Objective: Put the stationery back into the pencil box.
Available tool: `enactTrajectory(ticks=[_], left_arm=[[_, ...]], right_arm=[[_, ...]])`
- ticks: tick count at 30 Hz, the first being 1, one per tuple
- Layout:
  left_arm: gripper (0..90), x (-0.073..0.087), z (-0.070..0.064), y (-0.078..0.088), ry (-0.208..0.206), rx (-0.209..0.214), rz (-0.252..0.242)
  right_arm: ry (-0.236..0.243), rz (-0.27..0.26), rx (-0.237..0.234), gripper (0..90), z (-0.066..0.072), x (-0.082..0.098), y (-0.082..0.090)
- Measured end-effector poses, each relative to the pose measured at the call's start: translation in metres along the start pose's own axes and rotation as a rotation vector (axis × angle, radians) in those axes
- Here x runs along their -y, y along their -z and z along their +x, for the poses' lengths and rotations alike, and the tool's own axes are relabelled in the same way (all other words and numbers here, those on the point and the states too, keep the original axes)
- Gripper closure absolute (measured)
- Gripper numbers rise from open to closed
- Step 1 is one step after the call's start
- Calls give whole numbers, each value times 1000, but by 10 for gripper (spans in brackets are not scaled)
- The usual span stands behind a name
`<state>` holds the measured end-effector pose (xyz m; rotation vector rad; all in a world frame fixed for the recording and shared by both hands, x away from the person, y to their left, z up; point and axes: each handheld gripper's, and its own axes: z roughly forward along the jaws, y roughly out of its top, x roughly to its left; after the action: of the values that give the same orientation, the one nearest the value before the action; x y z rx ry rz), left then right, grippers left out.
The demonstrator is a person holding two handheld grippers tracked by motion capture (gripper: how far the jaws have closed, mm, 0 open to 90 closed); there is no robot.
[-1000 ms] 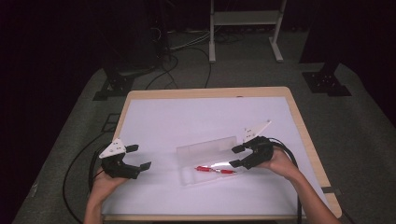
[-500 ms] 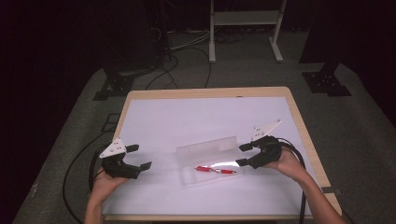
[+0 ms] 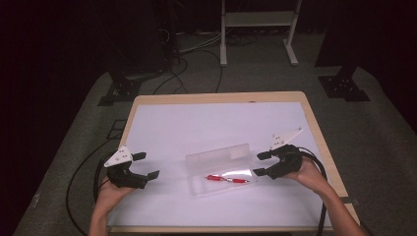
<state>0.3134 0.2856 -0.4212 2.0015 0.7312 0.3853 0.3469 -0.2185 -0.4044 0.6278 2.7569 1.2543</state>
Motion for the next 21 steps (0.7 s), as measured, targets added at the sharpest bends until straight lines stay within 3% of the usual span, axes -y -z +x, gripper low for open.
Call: enactTrajectory(ticks=[21], left_arm=[[93,0,0,2,5,-3,-10]], right_arm=[[-37,-9,56,346,1,29,22]])
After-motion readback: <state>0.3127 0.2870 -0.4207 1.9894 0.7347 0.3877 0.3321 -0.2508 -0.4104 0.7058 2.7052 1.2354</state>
